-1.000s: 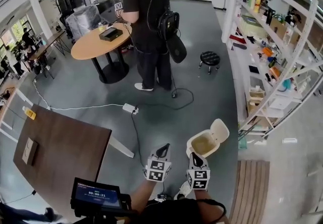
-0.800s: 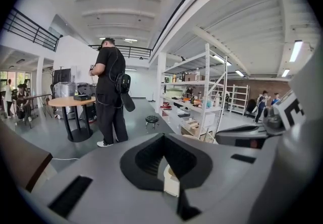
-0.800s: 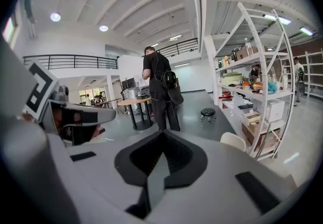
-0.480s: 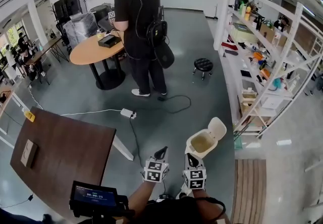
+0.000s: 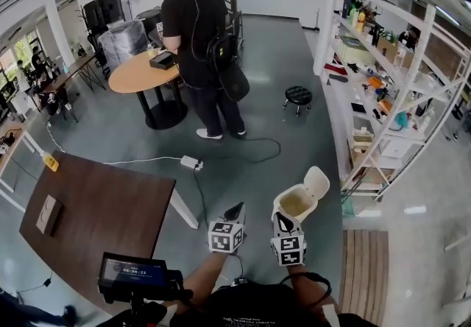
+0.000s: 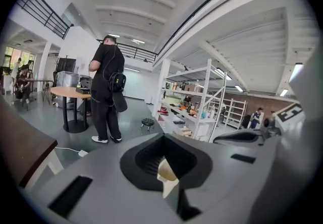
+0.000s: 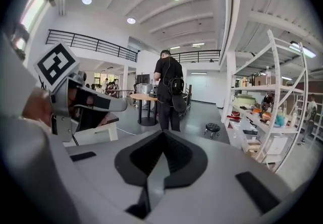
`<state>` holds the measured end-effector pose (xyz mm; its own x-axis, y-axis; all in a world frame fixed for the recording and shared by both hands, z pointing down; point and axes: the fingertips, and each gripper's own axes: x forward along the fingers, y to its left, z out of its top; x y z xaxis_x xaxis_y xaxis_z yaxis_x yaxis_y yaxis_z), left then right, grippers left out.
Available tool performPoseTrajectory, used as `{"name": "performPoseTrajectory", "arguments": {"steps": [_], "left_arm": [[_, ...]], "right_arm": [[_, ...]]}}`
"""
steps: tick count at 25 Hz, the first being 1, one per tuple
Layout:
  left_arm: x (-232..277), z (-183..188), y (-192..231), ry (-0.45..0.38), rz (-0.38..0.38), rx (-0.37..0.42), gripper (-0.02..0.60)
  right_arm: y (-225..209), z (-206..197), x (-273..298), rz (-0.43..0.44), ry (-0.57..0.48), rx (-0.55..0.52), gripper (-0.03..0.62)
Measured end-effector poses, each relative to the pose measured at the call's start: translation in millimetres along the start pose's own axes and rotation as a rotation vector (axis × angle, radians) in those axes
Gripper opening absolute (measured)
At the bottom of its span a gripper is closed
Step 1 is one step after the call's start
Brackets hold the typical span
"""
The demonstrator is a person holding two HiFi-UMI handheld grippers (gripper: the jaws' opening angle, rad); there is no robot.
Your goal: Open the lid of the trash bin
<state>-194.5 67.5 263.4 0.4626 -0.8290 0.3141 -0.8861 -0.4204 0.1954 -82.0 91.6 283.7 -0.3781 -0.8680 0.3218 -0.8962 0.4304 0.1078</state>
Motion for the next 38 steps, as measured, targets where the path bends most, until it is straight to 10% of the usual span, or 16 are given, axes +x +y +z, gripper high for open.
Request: {"name": "performPoseTrajectory", "arguments": {"steps": [14, 38], "left_arm": [[-0.5, -3.2, -92.3, 0.011, -0.031, 0.079, -0.003], [-3.4, -17.1, -132.2, 0.022, -0.032, 0.12, -0.003]], "right_arm": [[-51.8, 0.9, -77.9, 0.025, -0.032, 0.076, 0.005], [-94.6, -7.3, -102.6, -0.075, -0.064, 0.075, 0.005]]}}
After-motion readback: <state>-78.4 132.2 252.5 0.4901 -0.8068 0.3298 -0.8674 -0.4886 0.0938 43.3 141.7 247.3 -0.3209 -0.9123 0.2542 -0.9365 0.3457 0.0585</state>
